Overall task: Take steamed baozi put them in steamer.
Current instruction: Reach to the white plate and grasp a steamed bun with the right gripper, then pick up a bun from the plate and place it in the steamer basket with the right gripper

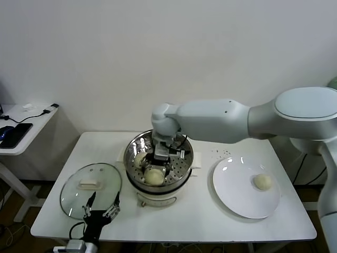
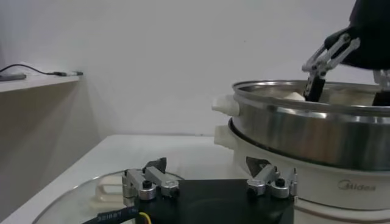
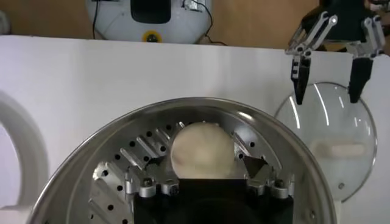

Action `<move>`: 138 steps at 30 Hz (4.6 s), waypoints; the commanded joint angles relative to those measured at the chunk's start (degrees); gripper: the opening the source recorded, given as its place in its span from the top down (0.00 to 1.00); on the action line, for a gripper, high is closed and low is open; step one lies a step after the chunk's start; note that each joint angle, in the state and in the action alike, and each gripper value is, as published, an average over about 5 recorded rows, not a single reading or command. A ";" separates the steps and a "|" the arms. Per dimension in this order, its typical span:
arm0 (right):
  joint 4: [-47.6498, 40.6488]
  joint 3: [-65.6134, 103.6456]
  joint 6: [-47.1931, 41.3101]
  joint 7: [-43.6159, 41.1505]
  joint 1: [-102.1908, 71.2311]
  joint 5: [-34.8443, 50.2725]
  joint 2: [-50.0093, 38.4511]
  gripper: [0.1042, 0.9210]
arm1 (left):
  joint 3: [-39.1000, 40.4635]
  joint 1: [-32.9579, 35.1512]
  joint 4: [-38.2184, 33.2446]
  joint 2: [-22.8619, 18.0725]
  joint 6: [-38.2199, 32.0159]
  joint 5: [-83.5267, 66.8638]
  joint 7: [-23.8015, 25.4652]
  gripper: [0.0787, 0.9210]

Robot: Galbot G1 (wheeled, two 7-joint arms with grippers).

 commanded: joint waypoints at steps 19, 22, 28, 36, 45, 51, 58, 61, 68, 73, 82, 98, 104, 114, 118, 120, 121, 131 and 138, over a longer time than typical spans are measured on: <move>7.22 -22.54 -38.57 -0.65 20.07 23.66 -40.91 0.12 | -0.29 -0.09 -0.80 0.45 0.06 -0.59 0.07 0.12; 5.55 -20.15 -38.91 -0.59 13.97 19.64 -45.75 0.12 | -0.38 -0.01 -0.55 0.41 0.05 -0.57 0.11 0.12; 0.37 -9.27 -37.33 -1.94 -1.12 11.68 -51.51 0.12 | -0.59 0.02 -0.29 0.25 0.10 -0.46 0.27 0.12; -8.60 7.92 -35.27 -2.28 -20.07 4.11 -50.27 0.12 | -0.85 0.74 -0.23 0.03 0.24 0.10 0.48 0.12; -15.03 15.76 -34.92 -1.40 -28.85 -0.36 -45.16 0.12 | -0.86 1.42 0.13 -0.37 0.27 0.89 0.50 0.12; -17.54 18.93 -35.01 0.13 -31.78 -1.56 -42.84 0.12 | -0.85 1.48 0.36 -0.54 0.23 0.96 0.49 0.12; -18.28 20.69 -35.53 1.67 -32.64 -1.66 -40.92 0.12 | -0.84 1.33 0.65 -0.42 0.17 0.94 0.47 0.12; -17.97 20.77 -35.92 1.98 -32.62 -1.60 -40.60 0.12 | -0.87 1.27 0.66 -0.31 0.15 0.88 0.46 0.12; -16.08 18.81 -36.48 0.78 -30.84 -1.28 -41.23 0.14 | -0.86 1.33 0.33 -0.30 0.17 0.82 0.45 0.12; -13.97 16.97 -36.39 0.14 -28.38 -1.06 -42.16 0.24 | -0.62 1.36 0.02 -0.52 0.22 0.91 0.45 0.12; -6.28 2.30 -37.57 -1.20 -10.59 7.33 -43.62 0.30 | -0.30 1.72 -0.58 -0.62 0.17 1.11 0.43 0.12; 15.33 -22.15 -46.46 1.98 31.54 48.13 -23.61 0.30 | 0.31 1.25 -2.05 0.14 0.51 0.61 0.49 0.12; 16.75 -18.37 -50.43 6.49 27.99 53.41 -15.68 0.31 | 0.50 0.89 -2.54 0.15 1.01 0.28 0.62 0.12; 8.87 -14.05 -54.68 12.08 12.39 51.46 -7.21 0.31 | 0.79 0.64 -2.39 -0.11 0.99 -0.10 0.63 0.12; 5.91 -12.94 -55.29 13.31 7.83 48.94 -5.82 0.31 | 0.79 0.49 -1.96 -0.05 0.93 -0.10 0.63 0.12; 4.55 -12.65 -55.24 13.77 6.08 47.63 -5.45 0.31 | 0.81 0.49 -1.80 -0.07 0.89 -0.12 0.61 0.12; 3.77 -12.51 -55.16 13.97 5.28 46.93 -5.31 0.31 | 0.84 0.50 -1.74 -0.09 0.87 -0.13 0.61 0.12; -0.10 -10.87 -54.82 15.37 0.19 42.48 -5.63 0.31 | 0.98 0.35 -1.30 -0.03 0.75 -0.20 0.62 0.12; -0.39 -9.36 -55.04 16.42 -1.50 42.09 -6.15 0.31 | 0.91 0.47 -1.31 0.00 0.60 -0.29 0.60 0.12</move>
